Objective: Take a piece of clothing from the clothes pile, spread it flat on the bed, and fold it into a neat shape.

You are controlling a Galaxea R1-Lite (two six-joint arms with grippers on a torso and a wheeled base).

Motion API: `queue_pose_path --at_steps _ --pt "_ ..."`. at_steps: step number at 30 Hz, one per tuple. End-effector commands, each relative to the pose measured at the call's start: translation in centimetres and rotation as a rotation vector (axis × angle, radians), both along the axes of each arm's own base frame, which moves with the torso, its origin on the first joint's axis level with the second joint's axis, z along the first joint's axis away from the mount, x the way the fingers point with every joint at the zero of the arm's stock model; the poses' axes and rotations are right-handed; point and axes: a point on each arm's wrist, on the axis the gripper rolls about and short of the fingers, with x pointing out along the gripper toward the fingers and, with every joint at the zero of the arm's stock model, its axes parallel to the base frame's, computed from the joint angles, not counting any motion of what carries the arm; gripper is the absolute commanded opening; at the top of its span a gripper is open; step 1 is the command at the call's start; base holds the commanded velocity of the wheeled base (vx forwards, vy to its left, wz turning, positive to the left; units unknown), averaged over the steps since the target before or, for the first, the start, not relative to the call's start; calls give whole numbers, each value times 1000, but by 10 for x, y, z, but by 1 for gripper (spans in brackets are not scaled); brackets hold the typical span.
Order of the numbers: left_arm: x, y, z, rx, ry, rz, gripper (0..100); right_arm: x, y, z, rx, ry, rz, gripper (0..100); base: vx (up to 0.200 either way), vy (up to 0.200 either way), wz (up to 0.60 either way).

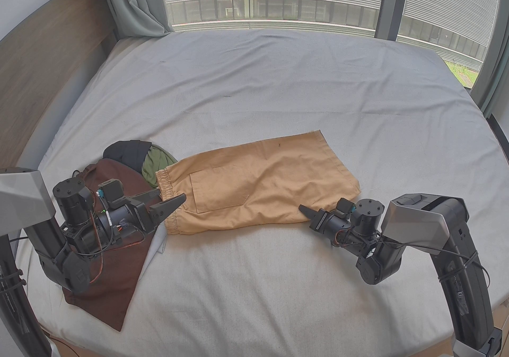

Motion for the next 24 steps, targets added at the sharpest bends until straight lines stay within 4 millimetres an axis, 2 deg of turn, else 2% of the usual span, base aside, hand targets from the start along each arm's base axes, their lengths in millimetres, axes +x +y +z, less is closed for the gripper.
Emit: queue_pose_path --at_steps 1,6,13,16,24 --pt "1 -1 -1 -2 4 -3 100 -1 0 -3 -4 4 -5 0 0 0 0" --pt "4 -9 6 -70 19 -24 100 -9 -3 -3 -23 25 -13 0 0 0 0" --pt "9 -7 5 -101 39 -21 100 -29 -10 20 -33 46 -11 0 0 0 0" --pt "9 -7 7 -102 35 -31 100 -38 -12 24 -53 58 -7 0 0 0 0" --pt "9 -7 6 -100 36 -29 100 -52 -16 20 -102 85 0 0 0 0 0"
